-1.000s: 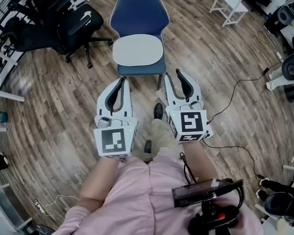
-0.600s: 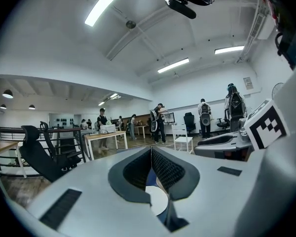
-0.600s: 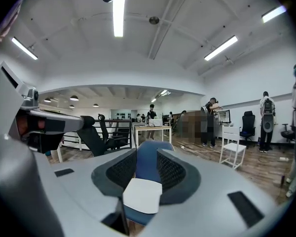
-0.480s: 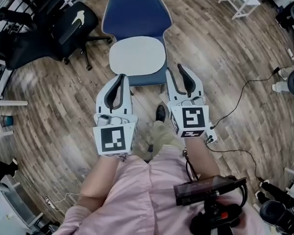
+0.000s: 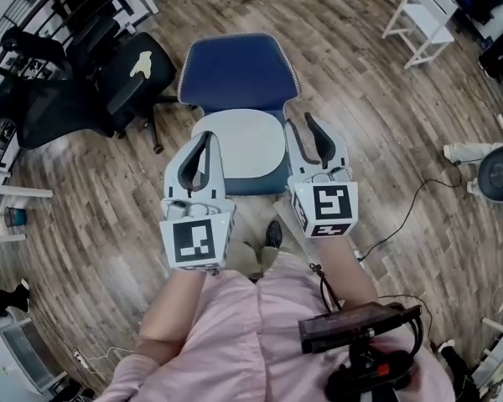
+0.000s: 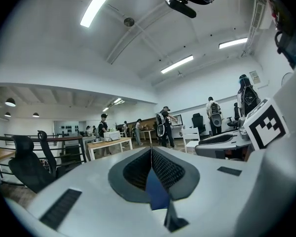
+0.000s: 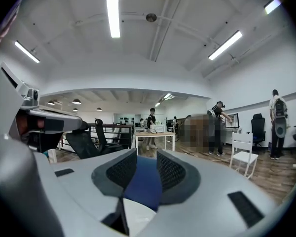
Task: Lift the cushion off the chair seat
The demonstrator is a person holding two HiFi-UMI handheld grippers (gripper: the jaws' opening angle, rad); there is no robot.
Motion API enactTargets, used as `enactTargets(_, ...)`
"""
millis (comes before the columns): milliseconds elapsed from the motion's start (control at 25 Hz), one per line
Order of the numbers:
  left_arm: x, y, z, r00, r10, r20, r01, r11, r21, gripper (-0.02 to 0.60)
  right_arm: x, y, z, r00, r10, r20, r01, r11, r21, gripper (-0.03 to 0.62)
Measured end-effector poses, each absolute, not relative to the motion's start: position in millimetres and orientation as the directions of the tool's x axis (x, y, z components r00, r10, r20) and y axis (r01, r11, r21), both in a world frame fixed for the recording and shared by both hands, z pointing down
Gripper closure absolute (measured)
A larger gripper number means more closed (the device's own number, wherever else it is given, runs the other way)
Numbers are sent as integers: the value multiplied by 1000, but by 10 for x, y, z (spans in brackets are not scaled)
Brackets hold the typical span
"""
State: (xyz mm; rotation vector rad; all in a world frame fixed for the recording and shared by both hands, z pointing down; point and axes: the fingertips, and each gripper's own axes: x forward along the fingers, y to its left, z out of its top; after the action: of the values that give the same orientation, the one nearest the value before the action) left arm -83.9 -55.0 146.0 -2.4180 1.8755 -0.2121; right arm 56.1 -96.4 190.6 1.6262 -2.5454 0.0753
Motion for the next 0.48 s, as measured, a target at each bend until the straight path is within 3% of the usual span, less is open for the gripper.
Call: enactTargets(480,-1031,-1309,1681,252,-961,111,-961,-262,-86,568,493,-1719,2096,-376,-910,175,-922,386,28,468)
